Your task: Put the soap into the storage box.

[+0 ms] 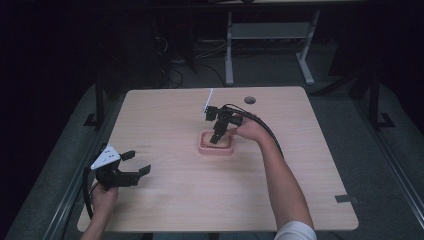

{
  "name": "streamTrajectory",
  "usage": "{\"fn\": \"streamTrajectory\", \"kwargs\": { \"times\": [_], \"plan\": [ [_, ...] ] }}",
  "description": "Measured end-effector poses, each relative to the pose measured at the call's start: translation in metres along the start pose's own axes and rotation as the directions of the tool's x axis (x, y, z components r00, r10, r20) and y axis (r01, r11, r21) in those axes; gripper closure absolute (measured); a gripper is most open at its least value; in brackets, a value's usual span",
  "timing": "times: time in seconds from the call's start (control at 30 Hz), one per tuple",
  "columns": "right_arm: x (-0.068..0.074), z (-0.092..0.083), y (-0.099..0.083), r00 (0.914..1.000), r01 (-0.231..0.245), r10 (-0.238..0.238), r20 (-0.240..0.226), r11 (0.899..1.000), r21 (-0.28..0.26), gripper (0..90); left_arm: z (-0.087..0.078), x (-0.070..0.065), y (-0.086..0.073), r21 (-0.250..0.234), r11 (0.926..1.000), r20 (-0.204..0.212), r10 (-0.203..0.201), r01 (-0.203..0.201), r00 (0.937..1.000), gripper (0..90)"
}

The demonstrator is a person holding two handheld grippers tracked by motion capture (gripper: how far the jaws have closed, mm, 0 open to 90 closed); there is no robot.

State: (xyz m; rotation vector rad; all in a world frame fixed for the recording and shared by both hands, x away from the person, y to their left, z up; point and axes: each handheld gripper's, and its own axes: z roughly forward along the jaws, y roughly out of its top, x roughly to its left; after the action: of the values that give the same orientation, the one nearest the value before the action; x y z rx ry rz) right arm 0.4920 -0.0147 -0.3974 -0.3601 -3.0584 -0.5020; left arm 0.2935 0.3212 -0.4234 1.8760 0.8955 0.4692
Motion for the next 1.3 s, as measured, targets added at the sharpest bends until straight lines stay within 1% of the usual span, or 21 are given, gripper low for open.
{"fn": "streamTrajectory", "kwargs": {
  "times": [0.3, 0.43, 0.47, 0.5, 0.53, 0.63, 0.8, 1.0, 1.3],
  "plan": [
    [0.0, 0.001, -0.005, 0.9999, -0.015, 0.015, -0.003, 1.0, -0.005, 30.8, 0.0, 0.0, 0.0, 0.003, 1.0, 0.001, 0.0, 0.0, 1.0, 14.3],
    [0.001, -0.001, -0.009, 0.9998, -0.022, 0.022, 0.002, 1.0, -0.011, 30.5, -0.001, -0.001, 0.0, 0.003, 1.0, 0.002, 0.003, -0.003, 1.0, 14.3],
    [0.001, -0.002, -0.01, 0.9998, -0.02, 0.02, 0.009, 1.0, -0.013, 30.3, 0.0, -0.001, 0.0, 0.003, 1.0, 0.002, 0.003, -0.003, 1.0, 14.3],
    [0.002, -0.003, -0.011, 0.9997, -0.026, 0.026, 0.005, 1.0, -0.016, 30.2, 0.0, 0.0, 0.0, 0.003, 1.0, 0.002, 0.006, -0.006, 1.0, 14.3],
    [0.002, -0.003, -0.012, 0.9997, -0.025, 0.025, 0.007, 0.999, -0.019, 30.2, 0.0, 0.0, 0.0, 0.003, 1.0, 0.002, -0.001, 0.001, 1.0, 14.3],
    [0.002, -0.005, -0.015, 0.9994, -0.035, 0.035, 0.009, 0.999, -0.013, 29.4, 0.0, 0.0, 0.0, 0.005, 1.0, 0.002, 0.003, -0.003, 1.0, 14.3],
    [0.003, -0.008, -0.021, 0.999, -0.043, 0.043, 0.011, 0.999, -0.022, 29.4, 0.001, 0.0, 0.0, 0.003, 1.0, 0.0, -0.002, 0.002, 1.0, 14.3],
    [0.005, -0.012, -0.028, 0.9986, -0.046, 0.046, 0.024, 0.999, -0.025, 29.4, 0.001, -0.001, 0.0, 0.005, 1.0, 0.001, 0.001, -0.001, 1.0, 14.3],
    [0.008, -0.013, -0.037, 0.9984, -0.049, 0.05, 0.027, 0.998, -0.026, 29.5, 0.001, 0.0, 0.0, 0.005, 1.0, -0.001, 0.0, 0.0, 1.0, 14.3]
  ]
}}
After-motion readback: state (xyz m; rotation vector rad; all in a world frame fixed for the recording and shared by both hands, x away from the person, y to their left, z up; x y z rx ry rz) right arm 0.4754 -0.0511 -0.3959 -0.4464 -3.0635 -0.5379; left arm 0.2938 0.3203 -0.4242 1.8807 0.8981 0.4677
